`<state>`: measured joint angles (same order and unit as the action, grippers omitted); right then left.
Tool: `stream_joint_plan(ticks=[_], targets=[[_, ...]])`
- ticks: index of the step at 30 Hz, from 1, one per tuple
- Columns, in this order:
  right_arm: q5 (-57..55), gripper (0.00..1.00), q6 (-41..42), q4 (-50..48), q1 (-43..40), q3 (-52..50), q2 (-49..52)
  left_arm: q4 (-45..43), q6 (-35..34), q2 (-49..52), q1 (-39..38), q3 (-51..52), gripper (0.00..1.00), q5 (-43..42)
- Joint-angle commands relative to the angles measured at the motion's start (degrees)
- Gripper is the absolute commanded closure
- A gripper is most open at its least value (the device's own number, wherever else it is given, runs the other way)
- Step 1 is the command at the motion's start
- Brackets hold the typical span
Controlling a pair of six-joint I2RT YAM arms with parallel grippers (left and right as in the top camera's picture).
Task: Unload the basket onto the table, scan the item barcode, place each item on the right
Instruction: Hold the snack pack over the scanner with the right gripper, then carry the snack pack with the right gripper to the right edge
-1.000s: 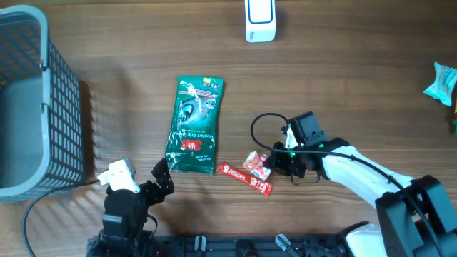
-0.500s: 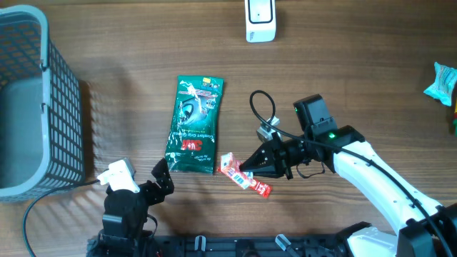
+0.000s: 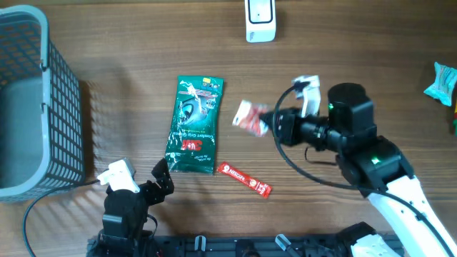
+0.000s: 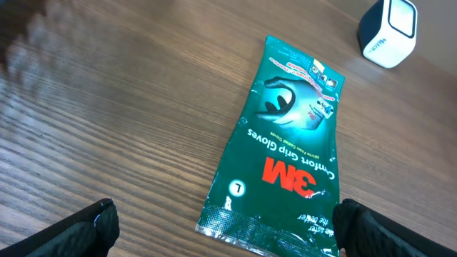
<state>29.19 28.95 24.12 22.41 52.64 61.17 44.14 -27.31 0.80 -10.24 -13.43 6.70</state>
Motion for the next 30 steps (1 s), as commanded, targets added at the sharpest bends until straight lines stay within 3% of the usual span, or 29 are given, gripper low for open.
stream_joint_plan(ticks=[1, 5, 10, 11, 21, 24, 30], targets=[[-13.5, 0.95, -8.3, -9.1, -0.1, 0.3, 3.9, -0.1, 0.0, -0.3, -0.4, 0.4, 0.00, -0.3], [-20.9, 0.95, -17.2, -29.4, -0.1, 0.3, 17.5, -0.1, 0.0, -0.3, -0.4, 0.4, 0.00, -0.3], [-32.7, 0.95, -22.6, -58.9, -0.2, 0.9, 36.1, -0.1, 0.0, -0.3, -0.4, 0.4, 0.00, -0.3], [-33.9, 0.95, -23.7, -60.9, -0.3, 2.1, 38.6, -0.1, 0.0, -0.3, -0.4, 0.4, 0.00, -0.3], [-38.6, 0.96, -26.1, -57.7, -7.5, 45.2, 75.4, -0.1, 0.0, -0.3, -0.4, 0.4, 0.00, -0.3], [-38.6, 0.95, -25.3, -54.6, -7.9, 50.9, 80.3, -0.1, 0.0, -0.3, -0.4, 0.4, 0.00, -0.3], [-36.5, 0.95, -20.2, -53.9, -7.7, 51.0, 80.3, -0.1, 0.0, -0.3, -0.4, 0.4, 0.00, -0.3]])
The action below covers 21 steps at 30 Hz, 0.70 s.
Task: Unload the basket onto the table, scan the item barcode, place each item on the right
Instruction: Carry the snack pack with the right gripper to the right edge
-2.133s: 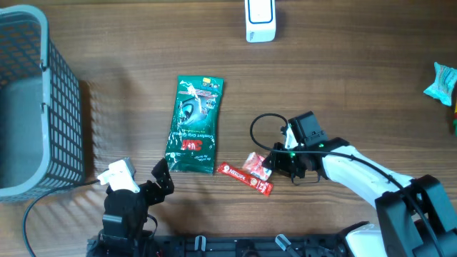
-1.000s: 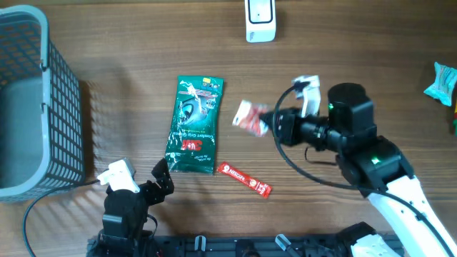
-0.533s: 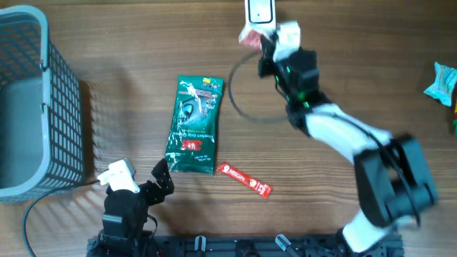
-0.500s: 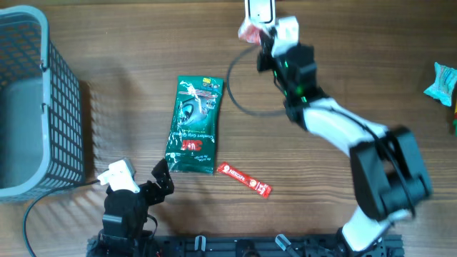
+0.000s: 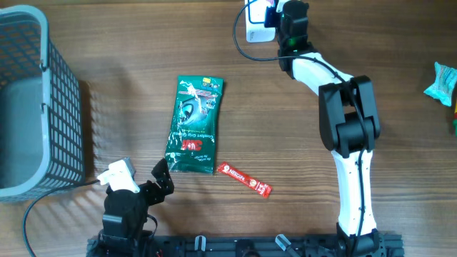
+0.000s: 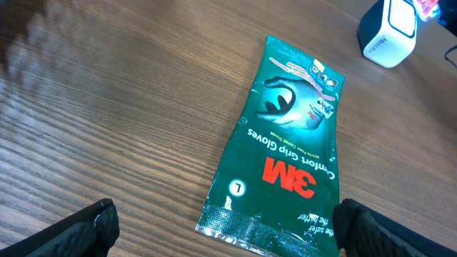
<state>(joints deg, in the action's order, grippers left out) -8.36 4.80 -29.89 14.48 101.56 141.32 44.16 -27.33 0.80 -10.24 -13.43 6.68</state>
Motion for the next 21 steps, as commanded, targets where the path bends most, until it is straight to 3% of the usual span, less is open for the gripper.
stream_joint_plan(ticks=[1, 6, 10, 14, 18, 21], targets=[[1.1, 0.96, 4.3, 0.5, 0.2, 2.1, -0.9, -0.1, 0.0, -0.3, -0.4, 0.4, 0.00, -0.2], [-6.1, 0.96, 4.2, 9.8, -2.6, 2.1, -12.1, -0.1, 0.0, -0.3, -0.4, 0.4, 0.00, -0.2], [-14.1, 0.96, 4.3, 31.1, -13.7, 2.1, -20.8, -0.1, 0.0, -0.3, -0.4, 0.4, 0.00, -0.2], [-13.5, 0.96, 6.2, 46.9, -27.9, -0.1, -19.6, -0.1, 0.0, -0.3, -0.4, 0.4, 0.00, -0.2], [-12.0, 0.96, 11.5, 54.6, -38.8, -2.4, -14.8, -0.1, 0.0, -0.3, -0.4, 0.4, 0.00, -0.2], [-3.3, 0.94, 13.4, 56.3, -43.9, -2.6, -13.4, -0.1, 0.0, -0.3, -0.4, 0.4, 0.00, -0.2]])
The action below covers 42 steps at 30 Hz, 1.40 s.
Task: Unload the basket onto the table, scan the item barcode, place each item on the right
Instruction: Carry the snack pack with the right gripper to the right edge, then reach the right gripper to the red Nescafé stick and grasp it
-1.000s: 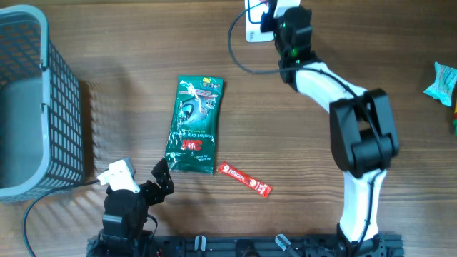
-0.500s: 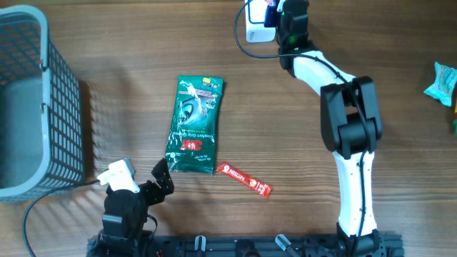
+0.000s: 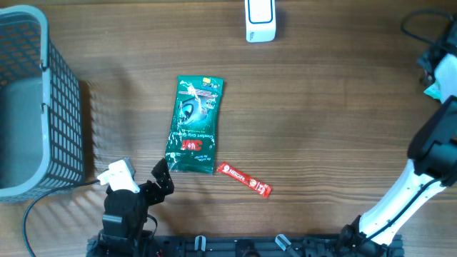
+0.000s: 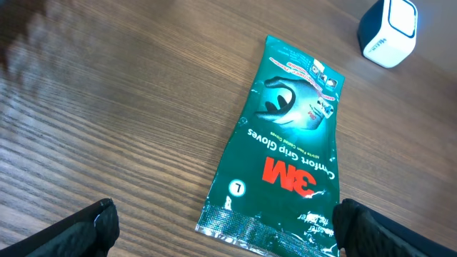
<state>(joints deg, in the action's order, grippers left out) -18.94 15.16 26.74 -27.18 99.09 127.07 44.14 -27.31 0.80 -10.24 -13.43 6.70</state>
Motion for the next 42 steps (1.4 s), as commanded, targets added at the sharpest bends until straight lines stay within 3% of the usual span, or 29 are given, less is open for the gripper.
stream_joint_plan(ticks=[1, 2, 3, 6, 8, 12, 14, 15, 17, 19, 22, 25, 28, 31, 34, 38, 42], targets=[[10.1, 0.79, 3.0, -0.4, -2.7, 0.1, 0.7, -0.1, 0.0, -0.3, -0.4, 0.4, 0.00, -0.3], [12.0, 0.24, 3.0, 0.0, -2.8, 0.5, 0.4, -0.1, 0.0, -0.3, -0.4, 0.4, 0.00, -0.3], [13.7, 0.00, 3.0, 0.3, -2.8, 0.6, -0.3, -0.1, 0.0, -0.3, -0.4, 0.4, 0.00, -0.3], [23.4, 0.01, 3.2, 1.9, -2.6, 1.6, -7.6, -0.1, 0.0, -0.3, -0.4, 0.4, 0.00, -0.3], [27.6, 0.00, 8.0, 4.6, -2.6, 1.8, -15.5, -0.1, 0.0, -0.3, -0.4, 0.4, 0.00, -0.3], [43.5, 0.00, 19.4, 19.9, 1.3, 1.8, -34.7, -0.1, 0.0, -0.3, -0.4, 0.4, 0.00, -0.3], [48.3, 0.00, 19.3, 24.7, 5.5, 1.8, -38.3, -0.1, 0.0, -0.3, -0.4, 0.4, 0.00, -0.3], [50.8, 0.00, 18.8, 27.2, 8.1, 1.8, -39.1, -0.1, 0.0, -0.3, -0.4, 0.4, 0.00, -0.3], [56.3, 0.00, 8.5, 34.4, 15.1, 1.7, -39.1, -0.1, 0.0, -0.3, -0.4, 0.4, 0.00, -0.3], [51.1, 0.00, -0.7, 43.4, 26.1, 1.2, -38.1, -0.1, 0.0, -0.3, -0.4, 0.4, 0.00, -0.3], [37.7, 0.00, -3.1, 47.5, 42.9, -4.1, -37.4, -0.1, 0.0, -0.3, -0.4, 0.4, 0.00, -0.3], [30.7, 0.00, -1.7, 42.5, 58.1, -15.0, -37.4, -0.1, 0.0, -0.3, -0.4, 0.4, 0.00, -0.3], [30.8, 0.00, 1.6, 34.4, 65.5, -26.7, -37.4, -0.1, 0.0, -0.3, -0.4, 0.4, 0.00, -0.3], [30.3, 0.07, 2.7, 21.4, 73.6, -40.5, -37.4, -0.1, 0.0, -0.3, -0.4, 0.4, 0.00, -0.3], [27.5, 0.07, 1.5, 11.0, 79.4, -48.3, -37.3, -0.1, 0.0, -0.3, -0.4, 0.4, 0.00, -0.3], [13.9, 0.04, 5.9, 6.8, 82.3, -51.7, -37.2, -0.1, 0.0, -0.3, -0.4, 0.4, 0.00, -0.3], [13.8, 0.25, 5.8, 3.9, 82.3, -51.7, -36.3, -0.1, 0.0, -0.3, -0.4, 0.4, 0.00, -0.3]])
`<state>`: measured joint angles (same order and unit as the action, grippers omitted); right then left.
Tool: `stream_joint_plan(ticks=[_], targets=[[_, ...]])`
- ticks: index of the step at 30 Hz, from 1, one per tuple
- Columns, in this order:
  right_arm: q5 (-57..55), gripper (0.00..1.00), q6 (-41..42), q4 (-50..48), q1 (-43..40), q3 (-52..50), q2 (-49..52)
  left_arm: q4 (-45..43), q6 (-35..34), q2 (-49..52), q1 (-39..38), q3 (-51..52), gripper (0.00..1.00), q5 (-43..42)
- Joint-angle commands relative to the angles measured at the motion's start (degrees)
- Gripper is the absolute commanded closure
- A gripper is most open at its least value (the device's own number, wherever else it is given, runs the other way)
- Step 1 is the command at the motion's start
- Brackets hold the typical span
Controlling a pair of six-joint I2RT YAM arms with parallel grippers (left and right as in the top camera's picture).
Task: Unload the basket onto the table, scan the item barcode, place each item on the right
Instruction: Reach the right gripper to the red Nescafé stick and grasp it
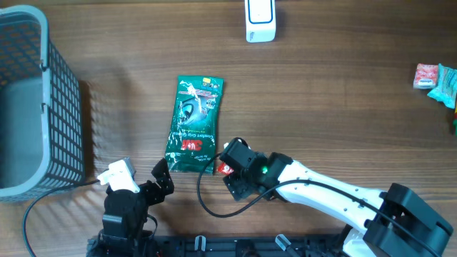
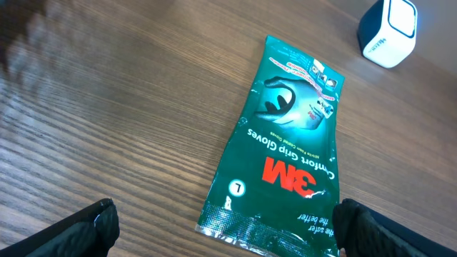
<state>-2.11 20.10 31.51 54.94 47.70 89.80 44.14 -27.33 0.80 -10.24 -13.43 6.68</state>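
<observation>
The white barcode scanner (image 1: pixel 259 18) stands at the far middle of the table, also in the left wrist view as the scanner (image 2: pixel 389 32). A red stick sachet (image 1: pixel 226 169) lies near the front, mostly covered by my right gripper (image 1: pixel 233 169), whose fingers stand apart on either side of the sachet's left end. A green 3M glove packet (image 1: pixel 194 125) lies flat left of it, the same glove packet (image 2: pixel 289 150) filling the left wrist view. My left gripper (image 2: pixel 225 228) is open over bare wood just short of the packet's near end.
A grey wire basket (image 1: pixel 32 107) stands at the left edge. At the far right edge a small red-and-white packet (image 1: pixel 426 75) lies beside a teal packet (image 1: pixel 446 84). A black cable (image 1: pixel 214 207) loops in front of the right arm.
My right gripper has moved from the far right edge to the red stick sachet at the front middle. The small red-and-white packet now lies beside the teal packet. The left arm has not moved.
My right gripper first held the small red-and-white packet over the middle of the table. Then it was at the scanner, then at the far right edge. Now that packet lies at the right and the gripper is over the red stick sachet.
</observation>
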Motion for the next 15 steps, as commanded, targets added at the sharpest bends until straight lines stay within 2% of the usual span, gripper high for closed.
stream_joint_plan(ticks=[1, 6, 7, 8, 10, 11, 12, 13, 14, 15], targets=[[-3.3, 0.28, 0.9, -1.3, 0.2, -0.3, 2.7, -0.1, 0.0, -0.3, -0.4, 0.4, 0.00, -0.2], [-1.0, 0.42, 0.9, -1.5, 0.2, -0.3, 12.3, -0.1, 0.0, -0.3, -0.4, 0.4, 0.00, -0.2], [0.2, 0.58, 1.2, -1.6, 0.2, -0.3, 13.1, -0.1, 0.0, -0.3, -0.4, 0.4, 0.00, -0.2], [0.4, 0.65, 2.9, -1.7, 0.2, -0.3, 13.2, -0.1, 0.0, -0.3, -0.4, 0.4, 0.00, -0.2], [0.5, 0.70, 6.0, -2.2, 0.2, 0.0, 13.2, -0.1, 0.0, -0.3, -0.4, 0.4, 0.00, -0.2], [0.5, 0.76, 6.7, -1.9, 0.2, 0.4, 13.1, -0.1, 0.0, -0.3, -0.4, 0.4, 0.00, -0.2], [0.8, 0.89, 7.0, -0.8, 0.1, 1.2, 13.1, -0.1, 0.0, -0.3, -0.4, 0.4, 0.00, -0.2], [3.1, 0.96, 7.0, 1.7, -0.6, 3.2, 13.0, -0.1, 0.0, -0.3, -0.4, 0.4, 0.00, -0.2], [8.3, 0.96, 6.1, 4.7, -2.6, 6.2, 12.8, -0.1, 0.0, -0.3, -0.4, 0.4, 0.00, -0.2], [20.6, 0.96, 1.0, 7.4, -6.3, 9.6, 12.5, -0.1, 0.0, -0.3, -0.4, 0.4, 0.00, -0.2]])
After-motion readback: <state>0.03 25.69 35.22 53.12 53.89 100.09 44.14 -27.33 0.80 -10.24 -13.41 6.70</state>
